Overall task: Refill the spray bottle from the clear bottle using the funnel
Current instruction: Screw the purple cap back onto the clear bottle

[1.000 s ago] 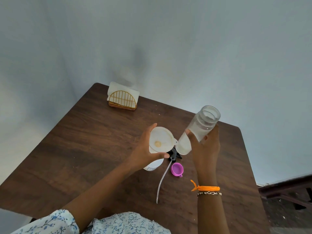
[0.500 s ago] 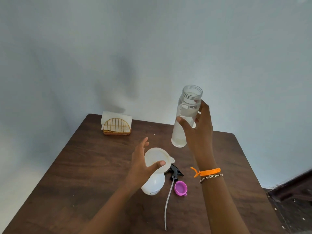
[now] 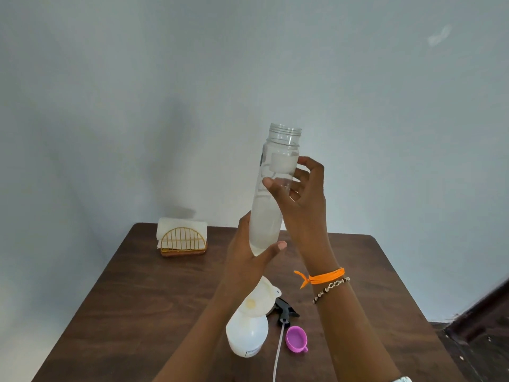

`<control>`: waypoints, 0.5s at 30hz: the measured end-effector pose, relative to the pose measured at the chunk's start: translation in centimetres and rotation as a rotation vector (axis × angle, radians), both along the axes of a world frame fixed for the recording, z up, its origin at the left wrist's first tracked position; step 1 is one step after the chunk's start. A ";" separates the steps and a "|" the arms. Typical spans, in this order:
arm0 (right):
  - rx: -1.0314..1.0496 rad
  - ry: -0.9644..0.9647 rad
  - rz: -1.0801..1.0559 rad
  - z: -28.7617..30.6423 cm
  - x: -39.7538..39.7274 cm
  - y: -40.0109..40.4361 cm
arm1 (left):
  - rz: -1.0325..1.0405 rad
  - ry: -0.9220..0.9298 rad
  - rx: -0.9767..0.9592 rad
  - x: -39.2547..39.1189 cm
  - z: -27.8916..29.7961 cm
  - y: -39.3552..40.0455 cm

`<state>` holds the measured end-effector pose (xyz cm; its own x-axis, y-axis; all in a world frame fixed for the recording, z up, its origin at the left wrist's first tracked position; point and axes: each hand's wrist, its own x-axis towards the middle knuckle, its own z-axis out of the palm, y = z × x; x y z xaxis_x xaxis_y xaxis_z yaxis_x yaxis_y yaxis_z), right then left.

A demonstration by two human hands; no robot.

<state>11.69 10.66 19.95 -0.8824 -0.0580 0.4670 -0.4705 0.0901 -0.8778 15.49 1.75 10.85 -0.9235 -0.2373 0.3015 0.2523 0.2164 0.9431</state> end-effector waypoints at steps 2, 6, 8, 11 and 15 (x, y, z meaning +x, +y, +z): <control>-0.028 -0.021 0.027 -0.3 0.0 0.2 | -0.002 -0.006 0.017 0.0 -0.2 0.3; -0.116 -0.085 0.012 -1.8 -0.3 1.7 | -0.028 -0.043 0.013 0.1 -0.5 0.5; -0.108 -0.157 -0.073 -3.6 -0.8 2.9 | -0.037 -0.050 0.008 0.3 -0.5 0.6; -0.023 -0.321 -0.193 -7.7 -1.7 4.7 | -0.048 -0.063 0.021 0.6 -0.9 0.8; 0.252 -0.534 -0.268 -14.6 -2.3 6.2 | -0.059 -0.090 0.041 1.1 -1.6 1.0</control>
<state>9.34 16.87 5.37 -0.9886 0.1455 -0.0392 0.0922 0.3778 -0.9213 16.55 2.72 9.27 -0.9591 -0.1925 0.2077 0.1772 0.1644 0.9704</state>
